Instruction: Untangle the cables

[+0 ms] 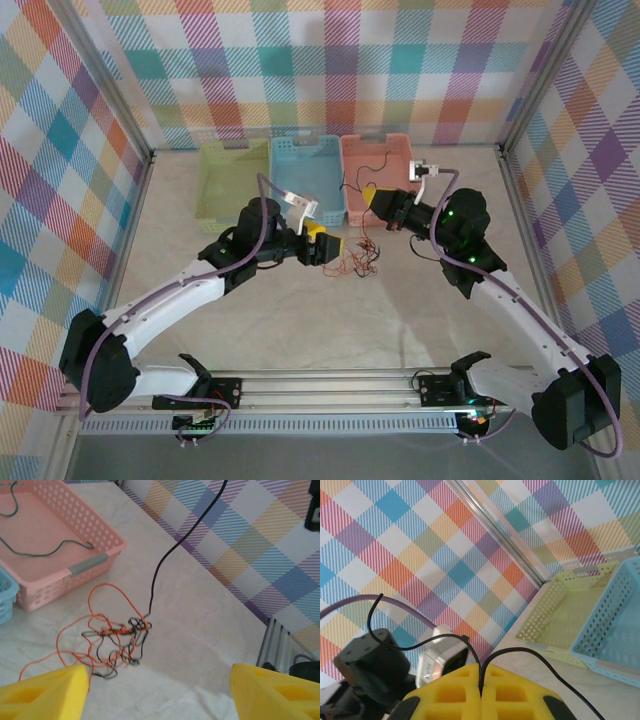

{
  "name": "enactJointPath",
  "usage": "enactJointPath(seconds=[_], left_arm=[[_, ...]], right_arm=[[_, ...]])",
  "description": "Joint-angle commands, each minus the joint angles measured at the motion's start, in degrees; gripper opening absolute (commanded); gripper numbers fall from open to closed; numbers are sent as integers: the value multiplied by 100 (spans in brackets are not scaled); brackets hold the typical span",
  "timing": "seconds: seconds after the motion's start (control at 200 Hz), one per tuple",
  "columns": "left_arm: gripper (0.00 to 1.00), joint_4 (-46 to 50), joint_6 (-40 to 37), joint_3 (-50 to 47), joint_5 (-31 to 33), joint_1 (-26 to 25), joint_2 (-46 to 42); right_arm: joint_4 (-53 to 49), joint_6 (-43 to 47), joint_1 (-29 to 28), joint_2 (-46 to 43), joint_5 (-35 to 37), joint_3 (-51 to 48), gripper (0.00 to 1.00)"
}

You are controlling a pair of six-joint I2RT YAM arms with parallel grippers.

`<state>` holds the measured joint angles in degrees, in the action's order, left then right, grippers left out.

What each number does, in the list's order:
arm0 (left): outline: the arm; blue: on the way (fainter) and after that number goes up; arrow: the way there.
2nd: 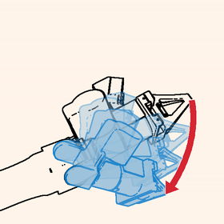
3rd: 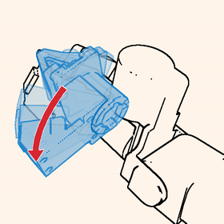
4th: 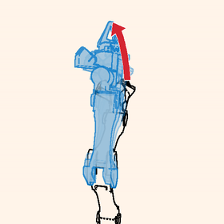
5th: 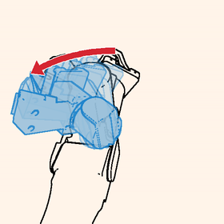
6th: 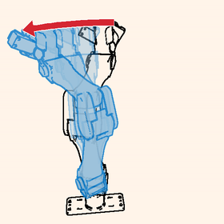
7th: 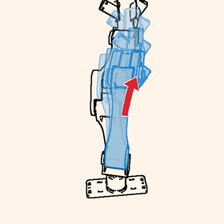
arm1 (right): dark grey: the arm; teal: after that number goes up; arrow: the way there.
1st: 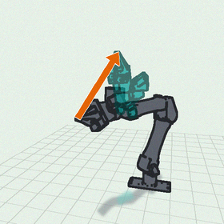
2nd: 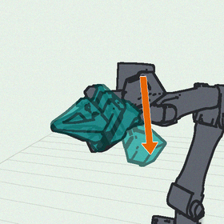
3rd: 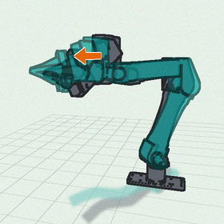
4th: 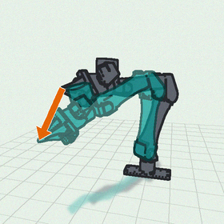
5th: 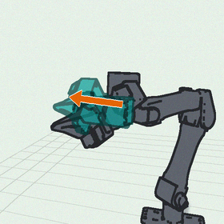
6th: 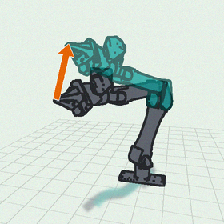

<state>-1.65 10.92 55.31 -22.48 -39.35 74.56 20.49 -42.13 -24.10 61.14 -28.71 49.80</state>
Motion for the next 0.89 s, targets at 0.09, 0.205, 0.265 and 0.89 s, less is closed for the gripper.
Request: enactJointPath(seconds=[0.09,0.205,0.265,0.89], left_arm=[[75,-1187,-573,137,-22,-88,548],[74,-1607,-630,246,-172,-140,878],[74,-1610,-691,422,-218,-192,1057],[39,-2027,-584,996,119,-360,2026]], right_arm=[[83,-529,-60,-53,-167,280,0],[-7,-655,-68,-20,-229,363,0],[-36,-707,-69,10,-275,394,0],[-290,-828,-86,20,-444,583,0]])
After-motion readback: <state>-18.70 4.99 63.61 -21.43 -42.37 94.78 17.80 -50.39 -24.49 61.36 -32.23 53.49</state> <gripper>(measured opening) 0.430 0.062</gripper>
